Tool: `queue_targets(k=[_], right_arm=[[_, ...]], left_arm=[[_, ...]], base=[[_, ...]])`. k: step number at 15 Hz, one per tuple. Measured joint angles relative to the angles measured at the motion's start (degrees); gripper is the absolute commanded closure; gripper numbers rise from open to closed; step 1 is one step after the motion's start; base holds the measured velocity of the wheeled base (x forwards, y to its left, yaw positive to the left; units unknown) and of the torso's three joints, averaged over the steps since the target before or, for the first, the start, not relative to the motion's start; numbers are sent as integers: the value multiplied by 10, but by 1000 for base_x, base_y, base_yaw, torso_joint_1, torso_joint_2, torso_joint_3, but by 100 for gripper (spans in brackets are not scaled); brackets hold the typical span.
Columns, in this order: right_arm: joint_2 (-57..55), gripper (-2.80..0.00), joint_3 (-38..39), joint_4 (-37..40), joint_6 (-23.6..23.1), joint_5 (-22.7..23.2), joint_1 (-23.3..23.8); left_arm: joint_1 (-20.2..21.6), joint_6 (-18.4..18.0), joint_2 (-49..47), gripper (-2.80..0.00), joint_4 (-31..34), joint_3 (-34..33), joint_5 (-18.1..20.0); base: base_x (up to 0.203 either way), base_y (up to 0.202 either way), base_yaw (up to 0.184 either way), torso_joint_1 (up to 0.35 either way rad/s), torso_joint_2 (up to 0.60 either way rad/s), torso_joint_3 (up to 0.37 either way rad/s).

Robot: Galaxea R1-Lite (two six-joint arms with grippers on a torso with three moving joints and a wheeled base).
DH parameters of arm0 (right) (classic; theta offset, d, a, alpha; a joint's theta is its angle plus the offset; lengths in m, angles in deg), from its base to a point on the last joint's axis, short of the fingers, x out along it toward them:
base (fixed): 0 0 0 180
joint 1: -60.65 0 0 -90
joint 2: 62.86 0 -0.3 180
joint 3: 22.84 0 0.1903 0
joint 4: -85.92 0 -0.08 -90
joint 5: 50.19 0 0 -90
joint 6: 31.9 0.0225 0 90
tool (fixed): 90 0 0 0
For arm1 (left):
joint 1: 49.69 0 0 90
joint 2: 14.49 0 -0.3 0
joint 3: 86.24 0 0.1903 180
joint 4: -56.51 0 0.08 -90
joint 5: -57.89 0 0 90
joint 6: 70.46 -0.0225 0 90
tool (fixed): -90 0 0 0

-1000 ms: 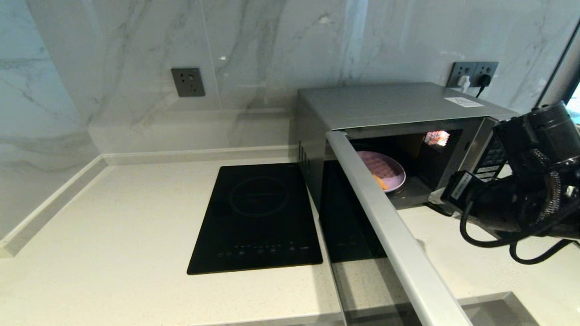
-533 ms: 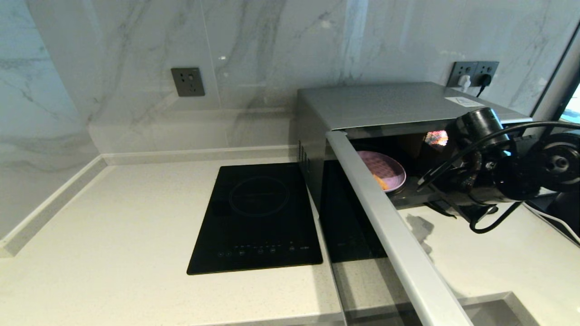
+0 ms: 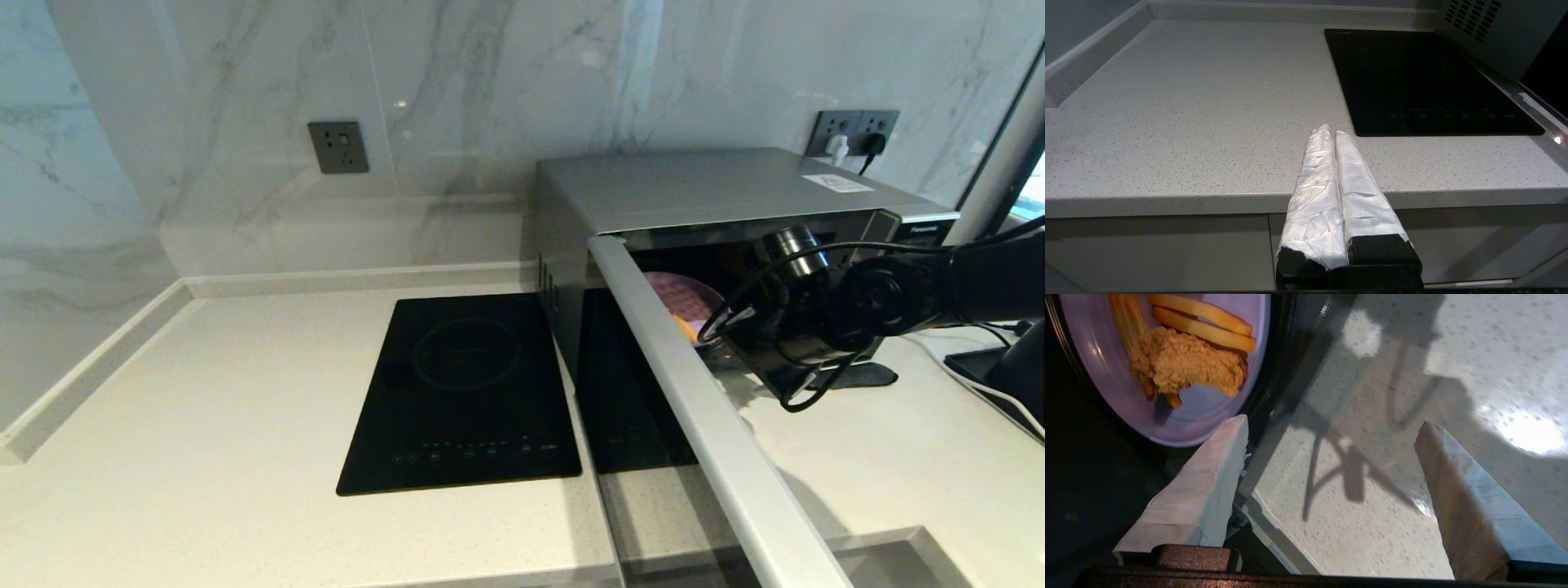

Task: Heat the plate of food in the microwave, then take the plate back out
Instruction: Take the plate out of the microwave

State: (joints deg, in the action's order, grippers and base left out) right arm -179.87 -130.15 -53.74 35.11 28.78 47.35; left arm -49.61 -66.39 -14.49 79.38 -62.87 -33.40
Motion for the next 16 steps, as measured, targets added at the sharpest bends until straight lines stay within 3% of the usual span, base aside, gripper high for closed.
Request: queue_targets(k=[7, 16], right_arm=[[-56, -280, -67, 1, -6, 12, 15], [-92, -280, -80, 3, -12, 10, 17]], left_arm=[[0, 0, 0, 0, 0, 0, 0], [0, 0, 0, 0, 0, 0, 0]], base=[[0, 0, 0, 0, 0, 0], [0, 0, 0, 0, 0, 0]])
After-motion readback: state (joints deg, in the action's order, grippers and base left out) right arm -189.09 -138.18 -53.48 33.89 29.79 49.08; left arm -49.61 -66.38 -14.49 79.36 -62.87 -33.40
